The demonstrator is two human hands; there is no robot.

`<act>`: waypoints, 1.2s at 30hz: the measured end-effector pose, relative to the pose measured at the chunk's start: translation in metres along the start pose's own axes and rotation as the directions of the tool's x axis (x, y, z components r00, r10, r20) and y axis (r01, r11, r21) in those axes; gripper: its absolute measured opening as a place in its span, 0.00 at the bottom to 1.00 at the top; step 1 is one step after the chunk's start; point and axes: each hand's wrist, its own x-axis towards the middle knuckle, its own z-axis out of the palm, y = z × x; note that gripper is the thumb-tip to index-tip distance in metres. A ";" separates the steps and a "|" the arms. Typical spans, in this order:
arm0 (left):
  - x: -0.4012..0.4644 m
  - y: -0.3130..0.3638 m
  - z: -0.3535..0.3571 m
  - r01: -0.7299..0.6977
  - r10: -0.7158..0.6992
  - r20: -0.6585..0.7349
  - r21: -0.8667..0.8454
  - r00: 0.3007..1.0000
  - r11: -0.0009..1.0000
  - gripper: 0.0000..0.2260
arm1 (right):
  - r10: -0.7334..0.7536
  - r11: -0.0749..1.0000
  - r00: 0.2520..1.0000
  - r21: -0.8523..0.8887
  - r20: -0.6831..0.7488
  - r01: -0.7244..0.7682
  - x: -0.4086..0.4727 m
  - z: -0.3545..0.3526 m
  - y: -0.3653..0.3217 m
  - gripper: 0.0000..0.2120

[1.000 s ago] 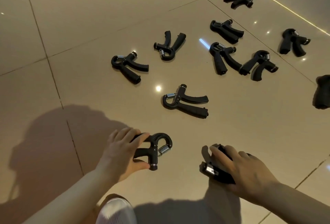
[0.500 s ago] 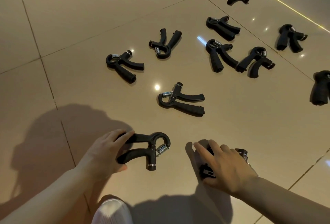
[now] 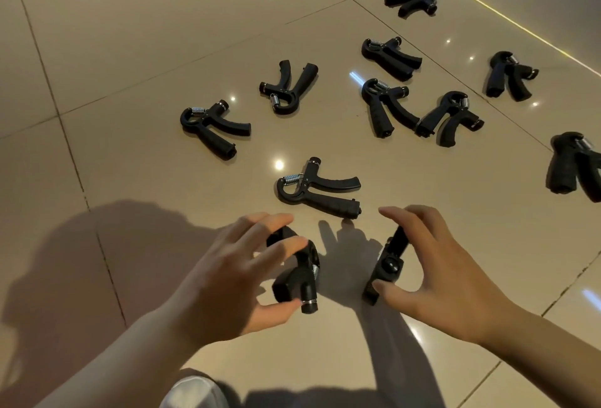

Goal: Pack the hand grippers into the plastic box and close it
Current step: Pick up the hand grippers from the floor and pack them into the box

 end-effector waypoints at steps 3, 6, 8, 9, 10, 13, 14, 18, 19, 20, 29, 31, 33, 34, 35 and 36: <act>0.009 0.001 0.009 0.015 -0.015 -0.013 -0.055 1.000 0.998 0.26 | 0.005 0.999 1.000 -0.051 -0.021 -0.006 -0.006 -0.007 0.010 0.39; 0.017 0.005 0.015 0.029 -0.030 -0.021 -0.047 0.999 0.998 0.26 | -0.040 0.990 0.999 -0.136 -0.008 0.038 -0.009 -0.011 0.020 0.33; 0.021 0.011 0.016 0.025 -0.025 -0.012 -0.018 1.000 1.000 0.26 | -0.086 0.982 0.996 -0.165 0.023 0.089 -0.011 -0.010 0.022 0.28; 0.023 0.014 0.016 0.010 -0.011 -0.008 -0.010 1.000 1.000 0.26 | -0.110 0.978 0.994 -0.177 0.026 0.113 -0.011 -0.009 0.022 0.26; 0.023 0.016 0.017 -0.009 0.009 -0.003 -0.006 1.000 1.000 0.25 | -0.127 0.975 0.992 -0.180 0.017 0.128 -0.011 -0.007 0.022 0.25; 0.022 0.017 0.021 -0.035 0.035 -0.032 -0.007 0.999 0.999 0.25 | -0.099 0.991 0.995 -0.095 -0.032 0.095 -0.011 0.004 0.014 0.29; 0.022 0.017 0.022 -0.028 0.027 -0.053 -0.017 0.998 0.999 0.25 | -0.087 0.994 0.994 -0.070 -0.061 0.083 -0.011 0.009 0.010 0.29; 0.023 0.019 0.025 -0.039 0.030 -0.095 -0.095 0.995 0.995 0.27 | -0.053 0.999 0.987 -0.009 -0.151 0.052 -0.003 0.025 -0.003 0.24; 0.022 0.020 0.024 -0.037 0.027 -0.089 -0.107 0.996 0.994 0.28 | -0.034 0.999 0.987 0.014 -0.157 0.036 -0.001 0.028 -0.005 0.22; 0.021 0.021 0.024 -0.026 0.016 -0.083 -0.116 0.996 0.993 0.28 | -0.016 0.999 0.985 0.031 -0.174 0.022 0.000 0.029 -0.006 0.21; 0.012 0.026 0.012 -0.033 0.027 -0.067 -0.086 0.997 0.996 0.27 | -0.017 0.999 0.981 0.042 -0.194 0.026 -0.009 0.029 -0.002 0.17; 0.006 0.029 0.008 -0.027 0.021 -0.083 -0.074 0.996 0.997 0.26 | -0.084 0.996 0.980 0.008 -0.181 0.087 -0.012 0.028 -0.005 0.17; -0.002 0.034 0.003 -0.006 -0.001 -0.118 -0.056 0.993 0.998 0.25 | -0.123 0.992 0.975 -0.016 -0.187 0.122 -0.017 0.027 -0.009 0.17; -0.006 0.038 0.001 0.013 -0.021 -0.135 -0.053 0.991 0.999 0.25 | -0.134 0.991 0.971 -0.025 -0.198 0.131 -0.020 0.027 -0.011 0.17; -0.011 0.042 -0.001 0.034 -0.042 -0.151 -0.054 0.988 0.998 0.25 | -0.140 0.990 0.968 -0.035 -0.208 0.135 -0.024 0.026 -0.013 0.17; -0.016 0.047 -0.004 0.053 -0.062 -0.166 -0.058 0.984 0.997 0.25 | -0.144 0.989 0.965 -0.044 -0.217 0.138 -0.028 0.025 -0.016 0.17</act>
